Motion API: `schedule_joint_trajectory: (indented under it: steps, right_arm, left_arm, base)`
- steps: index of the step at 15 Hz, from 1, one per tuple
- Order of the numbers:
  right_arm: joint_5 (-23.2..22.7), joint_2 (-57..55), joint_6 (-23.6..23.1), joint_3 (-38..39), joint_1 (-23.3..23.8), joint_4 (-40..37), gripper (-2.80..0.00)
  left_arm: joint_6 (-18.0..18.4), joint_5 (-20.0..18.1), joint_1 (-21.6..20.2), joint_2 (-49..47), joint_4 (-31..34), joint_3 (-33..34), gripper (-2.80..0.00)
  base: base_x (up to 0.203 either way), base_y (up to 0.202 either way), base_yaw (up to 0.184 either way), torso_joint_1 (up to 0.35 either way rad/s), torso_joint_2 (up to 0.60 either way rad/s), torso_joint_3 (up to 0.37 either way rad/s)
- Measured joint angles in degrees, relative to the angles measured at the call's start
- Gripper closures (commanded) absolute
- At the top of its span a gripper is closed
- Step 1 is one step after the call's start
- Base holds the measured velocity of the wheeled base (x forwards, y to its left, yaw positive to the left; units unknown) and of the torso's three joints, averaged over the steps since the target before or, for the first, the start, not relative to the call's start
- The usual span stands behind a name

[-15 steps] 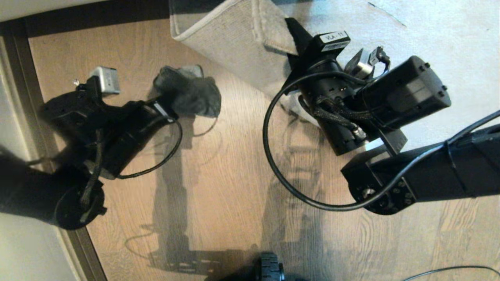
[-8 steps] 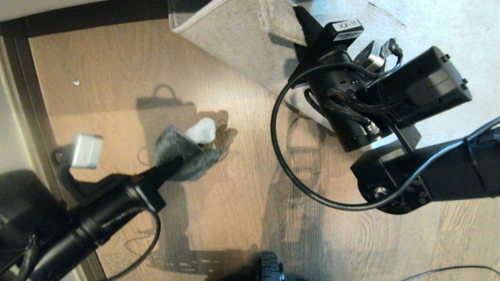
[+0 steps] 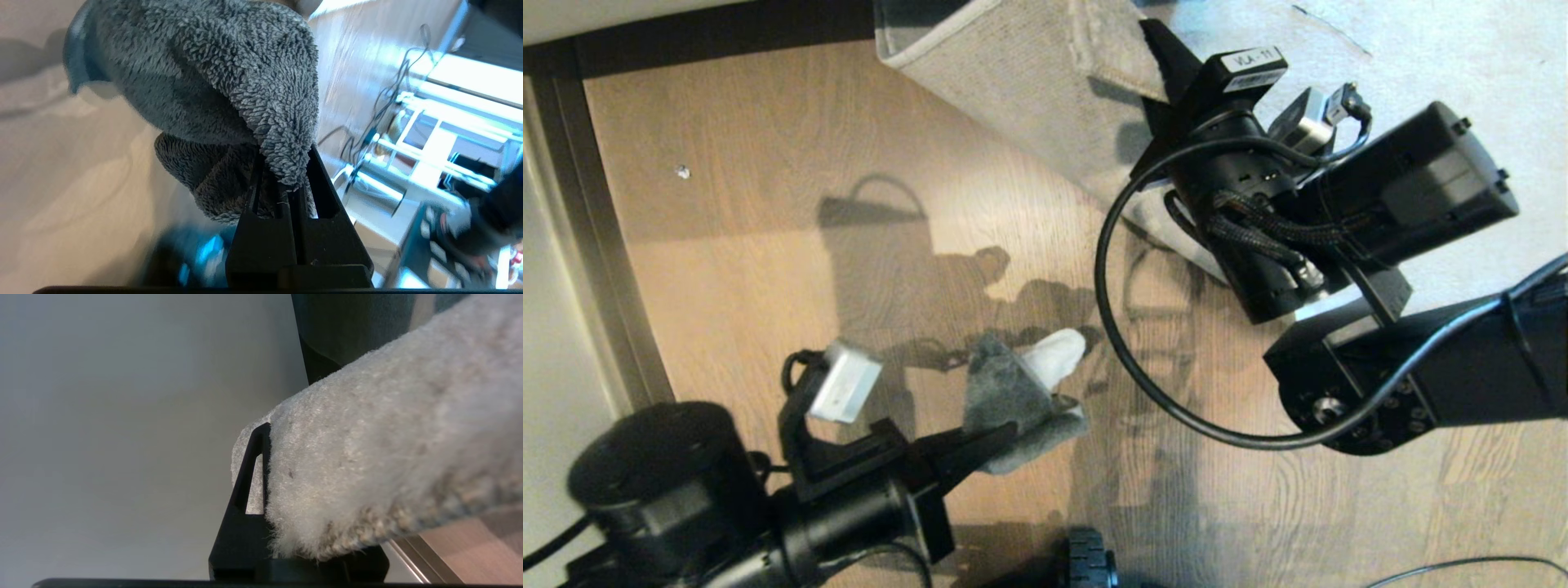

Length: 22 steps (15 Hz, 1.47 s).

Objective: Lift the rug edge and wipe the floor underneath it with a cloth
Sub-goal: Wipe the floor under the carpet with a rag

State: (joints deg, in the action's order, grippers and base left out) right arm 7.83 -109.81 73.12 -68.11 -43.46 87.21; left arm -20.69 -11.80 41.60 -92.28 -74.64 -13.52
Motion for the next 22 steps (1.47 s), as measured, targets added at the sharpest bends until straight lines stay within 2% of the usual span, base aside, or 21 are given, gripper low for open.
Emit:
schedule_joint_trajectory:
  steps: [2,6,8,11,15,17,19,22]
  right_arm:
    - [0.0,0.09,-0.07,0.04,0.4,0.02,0.0]
    - [0.05,0.11,-0.34,0.04,0.74,0.02,0.0]
    - [0.05,0.09,-0.33,0.06,0.77,0.02,0.0]
    - [0.05,0.06,-0.33,-0.07,0.79,0.0,0.0]
    - [0.03,0.09,-0.33,-0.05,0.79,0.0,0.0]
    - [0.02,0.09,-0.33,0.04,0.79,0.0,0.0]
    - [-0.04,0.09,-0.33,-0.02,0.77,0.0,0.0]
    - [-0.04,0.11,-0.3,-0.09,0.71,-0.02,0.0]
  left_arm:
    - [0.0,1.39,0.85,-6.45,-0.09,-8.44,0.0]
    - [-0.3,7.15,0.64,-17.47,-0.18,-24.04,0.0]
    - [-0.48,8.01,-2.49,-20.36,-0.49,-28.29,0.0]
    - [-0.54,8.17,-10.26,-21.39,-2.9,-31.16,0.0]
    - [-0.56,7.95,-23.41,-16.79,-5.17,-30.86,0.0]
    - [-0.54,7.7,-28.24,-12.24,-5.21,-28.18,0.0]
    - [-0.56,7.44,-30.85,-6.72,-5.18,-22.44,0.0]
    - [-0.39,7.31,-30.51,1.4,-5.07,-9.55,0.0]
  base:
    - [0.0,0.0,0.0,0.0,0.0,0.0]
    - [0.0,0.0,0.0,0.0,0.0,0.0]
    - [0.0,0.0,0.0,0.0,0.0,0.0]
    - [0.0,0.0,0.0,0.0,0.0,0.0]
    - [0.0,0.0,0.0,0.0,0.0,0.0]
    - [0.0,0.0,0.0,0.0,0.0,0.0]
    - [0.0,0.0,0.0,0.0,0.0,0.0]
    - [0.0,0.0,0.0,0.0,0.0,0.0]
